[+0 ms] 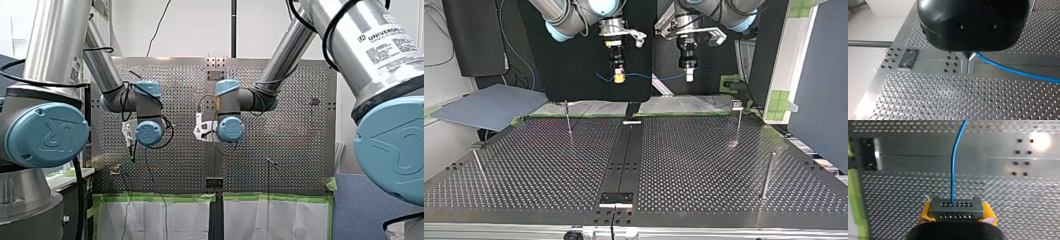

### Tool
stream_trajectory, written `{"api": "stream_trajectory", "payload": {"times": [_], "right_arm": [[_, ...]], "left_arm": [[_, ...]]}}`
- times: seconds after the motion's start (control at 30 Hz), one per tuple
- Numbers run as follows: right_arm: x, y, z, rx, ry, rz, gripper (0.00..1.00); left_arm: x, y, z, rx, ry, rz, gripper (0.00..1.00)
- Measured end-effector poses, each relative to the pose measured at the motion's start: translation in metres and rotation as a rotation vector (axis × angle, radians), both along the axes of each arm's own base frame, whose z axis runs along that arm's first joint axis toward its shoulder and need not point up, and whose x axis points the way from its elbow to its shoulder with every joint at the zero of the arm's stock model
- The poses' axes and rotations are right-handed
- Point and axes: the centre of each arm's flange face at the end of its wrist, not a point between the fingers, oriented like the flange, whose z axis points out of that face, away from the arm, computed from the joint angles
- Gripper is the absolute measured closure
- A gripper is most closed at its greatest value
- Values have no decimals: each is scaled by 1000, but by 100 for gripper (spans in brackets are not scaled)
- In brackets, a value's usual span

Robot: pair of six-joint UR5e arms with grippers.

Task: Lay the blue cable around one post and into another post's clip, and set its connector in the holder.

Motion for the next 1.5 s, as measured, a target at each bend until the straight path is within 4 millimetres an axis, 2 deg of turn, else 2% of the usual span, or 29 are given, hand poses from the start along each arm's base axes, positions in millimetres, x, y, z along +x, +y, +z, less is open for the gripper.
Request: {"api": "stream_trajectory", "payload": {"times": [0.33,0.57,0.7,1.07,1.5], "right_arm": [[11,-17,88,-77,-74,29,99],[21,-22,135,-133,-103,63,99],[30,-27,152,-160,-120,87,99],[44,-32,178,-199,-145,135,99],[60,-41,220,-241,-161,173,99]], "left_arm": [[21,1,15,-38,-2,24,99],[34,7,43,-93,-45,50,99],[42,12,65,-121,-73,77,99],[58,34,133,-192,-154,184,99],[54,65,181,-226,-192,221,99]]}}
